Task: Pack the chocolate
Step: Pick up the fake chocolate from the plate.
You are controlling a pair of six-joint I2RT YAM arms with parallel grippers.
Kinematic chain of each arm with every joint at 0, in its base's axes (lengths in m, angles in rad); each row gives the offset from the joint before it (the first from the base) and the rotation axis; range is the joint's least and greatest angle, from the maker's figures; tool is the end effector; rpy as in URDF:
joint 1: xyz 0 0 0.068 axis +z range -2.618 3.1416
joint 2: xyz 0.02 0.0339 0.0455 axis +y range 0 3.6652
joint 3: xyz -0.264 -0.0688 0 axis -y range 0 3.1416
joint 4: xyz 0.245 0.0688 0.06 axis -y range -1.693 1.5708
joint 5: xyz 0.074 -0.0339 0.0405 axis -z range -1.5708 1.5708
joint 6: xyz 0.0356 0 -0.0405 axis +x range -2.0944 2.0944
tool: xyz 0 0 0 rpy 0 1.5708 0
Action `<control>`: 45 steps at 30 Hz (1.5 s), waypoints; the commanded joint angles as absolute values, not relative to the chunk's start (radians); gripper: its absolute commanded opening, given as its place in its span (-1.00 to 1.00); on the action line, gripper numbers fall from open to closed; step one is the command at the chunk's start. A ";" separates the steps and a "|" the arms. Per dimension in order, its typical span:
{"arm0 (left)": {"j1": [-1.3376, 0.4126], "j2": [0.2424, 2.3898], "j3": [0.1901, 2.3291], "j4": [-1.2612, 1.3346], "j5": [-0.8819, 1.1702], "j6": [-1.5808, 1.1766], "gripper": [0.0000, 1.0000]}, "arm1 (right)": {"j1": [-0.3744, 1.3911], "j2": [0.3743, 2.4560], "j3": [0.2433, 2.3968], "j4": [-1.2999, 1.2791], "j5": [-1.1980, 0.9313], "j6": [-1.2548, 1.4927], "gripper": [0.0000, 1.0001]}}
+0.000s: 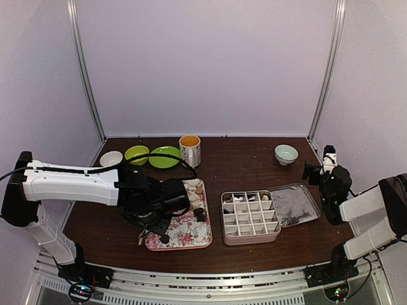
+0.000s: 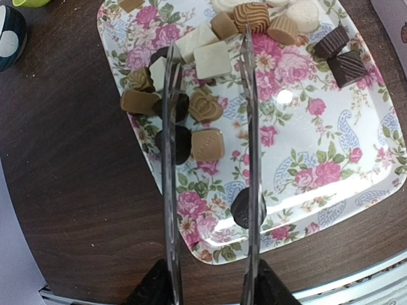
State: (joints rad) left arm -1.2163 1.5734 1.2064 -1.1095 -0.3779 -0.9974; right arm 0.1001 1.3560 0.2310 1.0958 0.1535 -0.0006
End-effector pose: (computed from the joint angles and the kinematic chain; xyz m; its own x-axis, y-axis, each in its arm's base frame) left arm 0.1099 -0.2590 0.2390 -0.9096 0.2081 -0.3597 0.1760 0.9770 0.1202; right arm 0.2320 0.0178 0.1731 -0.0291 -0.0035 -0.9996 0.0533 0.9986 -0.0051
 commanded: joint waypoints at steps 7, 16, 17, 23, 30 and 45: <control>-1.216 1.593 1.234 -1.130 -0.364 -0.973 -0.15 | 0.095 1.358 0.243 1.096 0.157 -0.001 1.00; -1.216 1.600 1.217 -1.085 -0.333 -0.957 -0.23 | 0.095 1.358 0.244 1.096 0.158 0.000 1.00; -1.215 1.602 1.214 -1.085 -0.333 -0.957 -0.23 | 0.095 1.358 0.245 1.096 0.158 0.000 1.00; -1.215 1.606 1.212 -1.099 -0.342 -0.964 -0.29 | 0.095 1.358 0.244 1.097 0.157 0.000 1.00; -1.216 1.540 1.238 -1.139 -0.371 -0.971 -0.37 | 0.095 1.358 0.244 1.096 0.158 0.000 1.00; -1.261 1.399 1.269 -0.797 -0.293 -0.821 -0.39 | 0.096 1.359 0.244 1.095 0.158 0.000 1.00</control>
State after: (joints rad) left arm -1.2587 1.4128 1.2842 -1.0294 -0.3386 -0.8978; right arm 0.1001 1.3560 0.2310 1.0958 0.1535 -0.0006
